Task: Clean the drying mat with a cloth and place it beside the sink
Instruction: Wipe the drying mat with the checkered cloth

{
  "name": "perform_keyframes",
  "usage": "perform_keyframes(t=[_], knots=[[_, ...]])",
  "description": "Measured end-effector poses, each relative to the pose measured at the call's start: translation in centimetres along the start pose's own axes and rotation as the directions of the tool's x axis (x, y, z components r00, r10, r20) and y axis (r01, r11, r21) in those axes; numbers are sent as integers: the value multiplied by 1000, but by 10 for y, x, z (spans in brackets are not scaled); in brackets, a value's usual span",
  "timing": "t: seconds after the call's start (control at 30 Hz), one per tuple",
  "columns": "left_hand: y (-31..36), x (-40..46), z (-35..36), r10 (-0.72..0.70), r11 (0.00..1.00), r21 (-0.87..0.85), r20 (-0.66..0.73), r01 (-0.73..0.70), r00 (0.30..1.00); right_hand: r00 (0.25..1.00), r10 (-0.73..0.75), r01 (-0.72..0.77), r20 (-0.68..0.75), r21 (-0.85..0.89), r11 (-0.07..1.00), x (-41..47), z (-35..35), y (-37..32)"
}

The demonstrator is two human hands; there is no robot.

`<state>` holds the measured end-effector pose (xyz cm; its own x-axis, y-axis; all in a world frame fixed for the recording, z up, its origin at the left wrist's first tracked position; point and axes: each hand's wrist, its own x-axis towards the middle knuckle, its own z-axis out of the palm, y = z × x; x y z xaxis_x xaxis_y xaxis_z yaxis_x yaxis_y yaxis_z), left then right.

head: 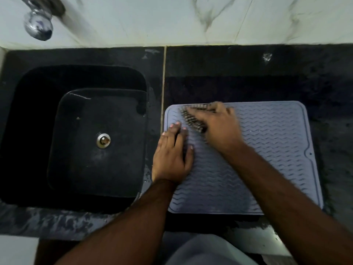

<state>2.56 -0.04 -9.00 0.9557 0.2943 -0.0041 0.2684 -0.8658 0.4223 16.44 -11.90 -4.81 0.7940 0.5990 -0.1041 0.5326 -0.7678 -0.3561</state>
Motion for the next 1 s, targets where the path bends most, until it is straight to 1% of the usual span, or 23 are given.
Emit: perform_keyframes(t=[0.07,0.1,0.17,0.2,0.23,0.3,0.33,0.37,0.4,0.47,0.5,0.53,0.6,0.67,0.73,0.83,0.9,1.0], knots=[[-1,0,0,10,1000,-12,-21,-10,1000,985,167,-165,51,-28,986,-5,-18,26],[-1,0,1,13,1000,-14,-27,-14,1000,974,218,-214,67,-59,975,-7,-26,36],[-2,0,1,17,1000,-14,-37,-18,999,960,272,-262,71,-123,957,-8,-40,42],[-2,0,2,19,1000,-15,-38,-19,999,957,285,-276,51,-141,951,-8,-44,38],[-2,1,1,20,1000,-15,-37,-20,999,963,269,-269,-13,-122,955,-6,-44,30],[-1,0,0,12,1000,-4,-27,-12,1000,963,179,-181,-200,11,983,-3,-39,4],[-1,1,0,9,1000,8,-15,-9,1000,968,133,-117,-215,87,989,2,-33,-9],[-1,1,-1,2,1000,23,1,-2,1000,983,86,-62,-163,144,988,7,-25,-22],[0,1,-1,-16,999,42,20,15,1000,995,13,1,-97,151,989,10,-15,-32],[2,1,-1,-62,996,68,57,58,996,991,-132,131,37,19,991,12,9,-40],[3,0,-2,-69,995,70,67,65,995,984,-153,157,91,-30,987,12,18,-37],[3,1,-2,-62,996,65,63,58,996,984,-149,155,96,-62,986,11,23,-33],[1,1,-1,-31,998,47,19,30,999,995,-96,98,23,-111,989,6,24,-21],[0,1,0,-6,999,34,-6,6,1000,997,43,-50,-63,-115,992,-5,16,-2],[-1,1,1,-7,1000,20,-13,7,1000,980,154,-171,-130,-135,976,-18,7,25],[-2,2,3,-11,1000,3,-17,11,1000,960,238,-262,-150,-167,950,-41,-10,62],[-3,2,2,-9,1000,-7,-18,9,1000,930,320,-343,-180,-116,932,-50,-23,82],[-1,2,0,4,1000,-11,-11,-4,1000,856,482,-494,-185,-23,869,-55,-41,121]])
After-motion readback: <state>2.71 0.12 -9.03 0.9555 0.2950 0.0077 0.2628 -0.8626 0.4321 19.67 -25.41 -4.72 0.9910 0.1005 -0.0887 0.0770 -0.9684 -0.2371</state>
